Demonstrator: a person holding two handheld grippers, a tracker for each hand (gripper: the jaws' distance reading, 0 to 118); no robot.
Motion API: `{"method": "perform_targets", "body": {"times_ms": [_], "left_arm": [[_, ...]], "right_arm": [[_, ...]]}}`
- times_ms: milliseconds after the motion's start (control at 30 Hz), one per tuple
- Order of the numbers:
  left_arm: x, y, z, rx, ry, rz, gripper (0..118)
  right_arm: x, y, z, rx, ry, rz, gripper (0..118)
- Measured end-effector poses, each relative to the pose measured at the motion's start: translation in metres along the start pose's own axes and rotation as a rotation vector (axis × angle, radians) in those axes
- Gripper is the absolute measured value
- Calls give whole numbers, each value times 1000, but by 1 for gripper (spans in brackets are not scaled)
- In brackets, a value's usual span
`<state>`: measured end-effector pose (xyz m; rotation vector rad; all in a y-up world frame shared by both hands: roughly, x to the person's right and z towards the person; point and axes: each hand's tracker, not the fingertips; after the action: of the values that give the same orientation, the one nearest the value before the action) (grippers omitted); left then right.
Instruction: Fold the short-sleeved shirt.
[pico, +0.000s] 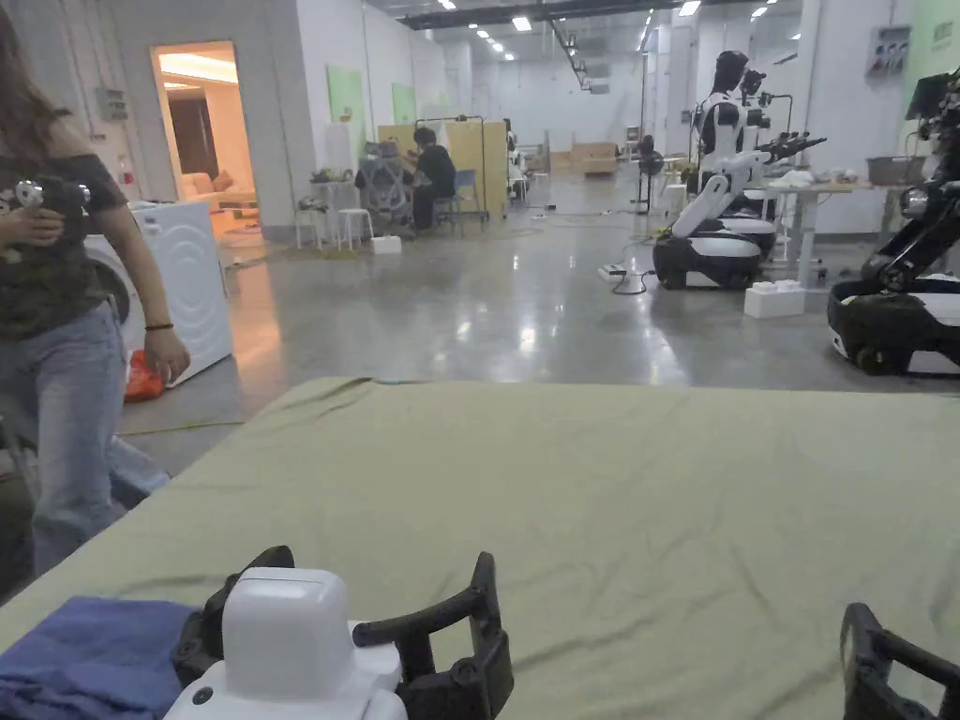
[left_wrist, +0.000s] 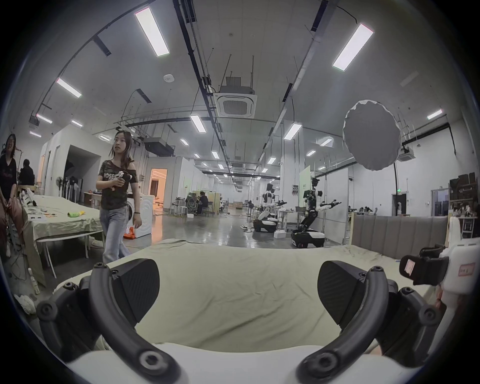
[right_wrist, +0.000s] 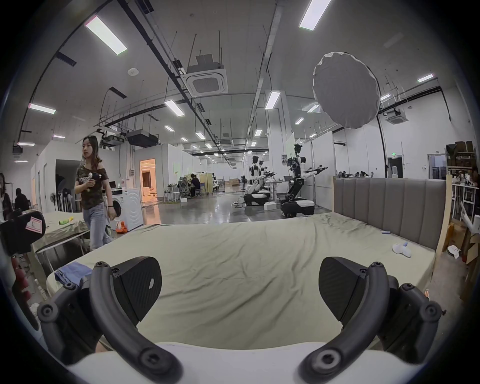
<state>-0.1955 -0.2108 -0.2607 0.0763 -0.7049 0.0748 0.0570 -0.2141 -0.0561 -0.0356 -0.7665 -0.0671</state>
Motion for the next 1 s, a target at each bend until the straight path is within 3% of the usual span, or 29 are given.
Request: {"method": "perform_targets", "body": {"times_ms": [367,633,800,933,1000], "left_arm": [[-3,-15,-64,-17,16,-5,118],[1,-32,-103,-37,9,-35,118],[3,-34,-112,-47,-2,-27,118],[4,-33,-113,-60,-18,-15,118],[4,-33,-113,-64,-22,-29,118]], "right_arm": [[-1,-11,-64,-16,-16,67,118],[9,-15,-104,-23,-31,73,118],[16,-16,-114,-47,-26,3,118],[29,-15,-115,-134,107,-98,118],[27,-16,-109,-82,47,-61,118]]}}
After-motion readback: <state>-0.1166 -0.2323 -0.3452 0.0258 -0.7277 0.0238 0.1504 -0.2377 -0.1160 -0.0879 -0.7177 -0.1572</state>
